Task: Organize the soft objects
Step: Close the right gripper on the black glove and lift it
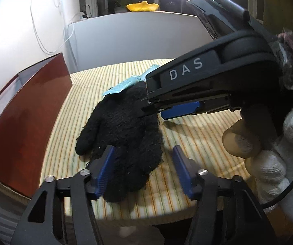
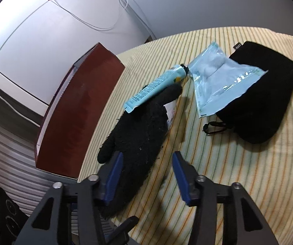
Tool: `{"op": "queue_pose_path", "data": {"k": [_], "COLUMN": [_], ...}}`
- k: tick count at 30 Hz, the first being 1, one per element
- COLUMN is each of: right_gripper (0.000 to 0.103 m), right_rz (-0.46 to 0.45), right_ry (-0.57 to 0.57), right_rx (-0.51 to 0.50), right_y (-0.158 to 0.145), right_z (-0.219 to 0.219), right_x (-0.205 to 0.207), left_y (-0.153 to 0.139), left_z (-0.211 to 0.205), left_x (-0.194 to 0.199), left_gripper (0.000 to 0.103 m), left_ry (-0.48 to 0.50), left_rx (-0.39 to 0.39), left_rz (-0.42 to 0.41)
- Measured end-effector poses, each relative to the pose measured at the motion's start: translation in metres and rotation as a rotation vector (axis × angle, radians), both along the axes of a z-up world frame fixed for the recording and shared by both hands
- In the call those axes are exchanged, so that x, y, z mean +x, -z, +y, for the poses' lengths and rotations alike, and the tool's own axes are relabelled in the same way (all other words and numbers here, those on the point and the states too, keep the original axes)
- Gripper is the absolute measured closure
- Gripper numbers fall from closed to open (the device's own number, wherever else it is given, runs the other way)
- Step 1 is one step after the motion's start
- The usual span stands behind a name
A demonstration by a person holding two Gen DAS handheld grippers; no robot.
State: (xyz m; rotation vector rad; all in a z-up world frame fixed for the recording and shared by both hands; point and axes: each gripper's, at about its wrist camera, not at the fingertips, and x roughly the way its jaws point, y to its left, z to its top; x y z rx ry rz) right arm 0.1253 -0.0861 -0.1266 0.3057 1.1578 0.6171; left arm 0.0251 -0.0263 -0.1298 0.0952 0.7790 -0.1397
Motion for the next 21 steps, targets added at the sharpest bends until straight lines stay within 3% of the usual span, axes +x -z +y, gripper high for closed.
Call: {"op": "queue_pose_path", "data": {"k": [2, 6, 8, 13, 21], "right_gripper": [0.068, 0.08, 0.082, 0.093, 0.095], "right_rz": [0.014, 0.033, 0.043, 0.076, 0.031], "right_ry": [0.0, -0.018, -0.024, -0.009, -0.033], "right_rx": [0.005, -0.002, -0.002, 0.063, 0.105], "right_y": [0.003, 0.008, 0.011, 0.016, -0.007], "right_z": [0.003, 0.011, 0.016, 0.015, 0.019], "right_x": [0.003, 0.005, 0.006, 0.007, -0.007], "left_y": [0.003, 0.004, 0.005, 0.004, -0.018], "left_z": [0.001, 0.004, 0.005, 0.012, 0.023], "left_x": [0.003, 0.006, 0.007, 0.009, -0.006], "left_gripper": [0.061, 0.069, 0.08, 0.087, 0.092], "left_ry": [-0.008, -0.004, 0.012, 0.024, 0.033], "left_rx": [0.008, 0.0, -0.018, -0.062, -0.104], "left_rz": [0.0, -0.005, -0.004, 0.003, -0.042]}}
